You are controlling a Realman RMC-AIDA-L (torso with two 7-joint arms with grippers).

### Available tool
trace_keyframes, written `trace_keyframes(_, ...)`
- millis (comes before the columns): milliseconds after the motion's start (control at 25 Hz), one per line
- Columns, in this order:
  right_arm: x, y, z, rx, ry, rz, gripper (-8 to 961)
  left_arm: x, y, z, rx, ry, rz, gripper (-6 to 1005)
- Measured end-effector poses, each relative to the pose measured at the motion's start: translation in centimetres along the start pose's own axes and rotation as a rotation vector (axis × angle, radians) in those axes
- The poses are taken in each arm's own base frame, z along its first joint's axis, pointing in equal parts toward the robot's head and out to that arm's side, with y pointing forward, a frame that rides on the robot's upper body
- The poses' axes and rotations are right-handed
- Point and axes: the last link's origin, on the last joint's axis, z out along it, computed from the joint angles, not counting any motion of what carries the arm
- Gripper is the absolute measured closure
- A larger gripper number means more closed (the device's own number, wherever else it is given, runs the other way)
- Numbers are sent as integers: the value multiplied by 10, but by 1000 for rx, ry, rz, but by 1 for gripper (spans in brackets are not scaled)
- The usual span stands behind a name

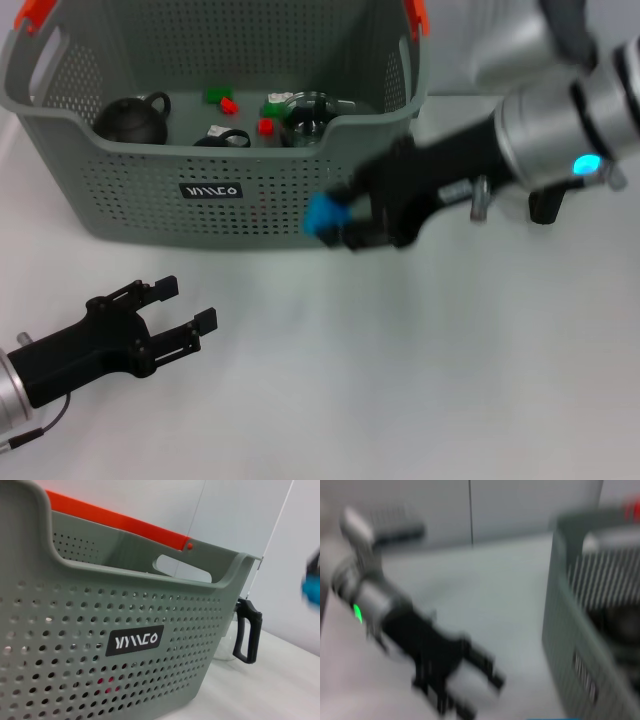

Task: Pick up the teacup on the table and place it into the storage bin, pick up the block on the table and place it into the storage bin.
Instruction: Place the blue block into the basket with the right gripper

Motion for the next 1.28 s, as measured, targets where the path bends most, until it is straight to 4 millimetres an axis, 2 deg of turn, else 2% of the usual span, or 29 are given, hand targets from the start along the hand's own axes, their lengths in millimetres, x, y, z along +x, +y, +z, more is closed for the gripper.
trace_keyframes(240, -43, -13, -27, 104, -237, -27, 527, 0, 0, 0, 1, 1, 0, 206)
trace_keyframes(480, -76, -42, -29, 296, -363, -34, 526, 2, -1, 1, -2, 4, 4, 206)
trace_keyframes(640, -87, -64, -13, 374, -389, 11, 526, 3, -1, 2, -3, 4, 3, 206)
trace_keyframes(920, -85, -99, 47, 425, -250, 101, 526, 3, -2, 1, -1, 3, 4, 206)
trace_keyframes(1120, -79, -101, 79, 422, -120, 98, 527, 4, -2, 2, -3, 4, 3, 207)
trace_keyframes(1280, -80, -97, 83, 394, -83, 92, 477, 3, -1, 2, -2, 4, 2, 207)
